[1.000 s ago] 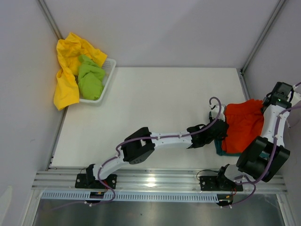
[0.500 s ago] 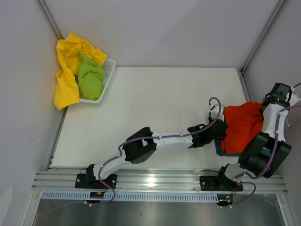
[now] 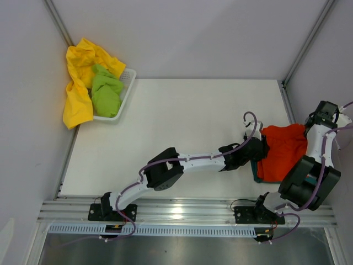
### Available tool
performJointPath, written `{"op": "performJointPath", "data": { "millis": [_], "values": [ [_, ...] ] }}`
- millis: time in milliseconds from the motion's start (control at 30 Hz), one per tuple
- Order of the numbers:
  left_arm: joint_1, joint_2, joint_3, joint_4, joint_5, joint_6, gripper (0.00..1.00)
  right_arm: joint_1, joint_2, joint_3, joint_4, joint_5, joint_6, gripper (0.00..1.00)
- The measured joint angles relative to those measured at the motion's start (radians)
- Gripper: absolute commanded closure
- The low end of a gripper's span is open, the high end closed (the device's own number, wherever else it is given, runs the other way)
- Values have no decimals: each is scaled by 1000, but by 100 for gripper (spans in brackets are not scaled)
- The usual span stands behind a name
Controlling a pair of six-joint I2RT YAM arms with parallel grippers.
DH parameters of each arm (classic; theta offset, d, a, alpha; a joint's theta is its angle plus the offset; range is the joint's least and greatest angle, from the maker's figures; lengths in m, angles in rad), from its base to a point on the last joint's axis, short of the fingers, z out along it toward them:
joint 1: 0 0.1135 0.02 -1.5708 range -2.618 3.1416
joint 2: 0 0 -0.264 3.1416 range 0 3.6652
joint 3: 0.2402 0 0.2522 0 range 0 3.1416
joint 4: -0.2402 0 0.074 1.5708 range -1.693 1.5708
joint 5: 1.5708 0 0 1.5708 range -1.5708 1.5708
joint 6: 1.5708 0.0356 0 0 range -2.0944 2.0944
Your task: Fold and stack the shorts
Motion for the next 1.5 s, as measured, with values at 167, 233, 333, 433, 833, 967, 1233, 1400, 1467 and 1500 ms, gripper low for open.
{"op": "performJointPath", "data": {
  "millis": [167, 233, 333, 433, 833, 967, 1233, 1400, 1467, 1500],
  "values": [
    [8, 0, 0, 6, 7, -2, 40, -2, 13, 22, 2, 26, 6, 27],
    [11, 0, 0, 6, 7, -2, 40, -4, 13, 29, 5, 32, 5, 22],
    [11, 0, 0, 6, 6, -2, 39, -13, 13, 42, 10, 35, 5, 19],
    [11, -2, -8, 13, 3, -1, 38, -24, 12, 56, 11, 27, 5, 20],
    [72, -247, -315, 11, 11, 27, 4, -5, -134, 6, 79, -367, -3, 27],
    [127, -432, -432, -4, 17, 82, 1, 15, -197, -50, 135, -557, 0, 10],
    [283, -838, -703, -62, 63, 175, 1, 219, -280, -95, 240, -772, 25, 4],
    [383, -1055, -924, -108, 49, 201, 1, 407, -362, -216, 365, -821, 77, 2],
    [393, -1117, -985, -144, 35, 210, 1, 467, -401, -259, 389, -823, 85, 2],
    [401, -1144, -1008, -164, 27, 213, 1, 494, -416, -274, 400, -825, 87, 2]
  ]
}}
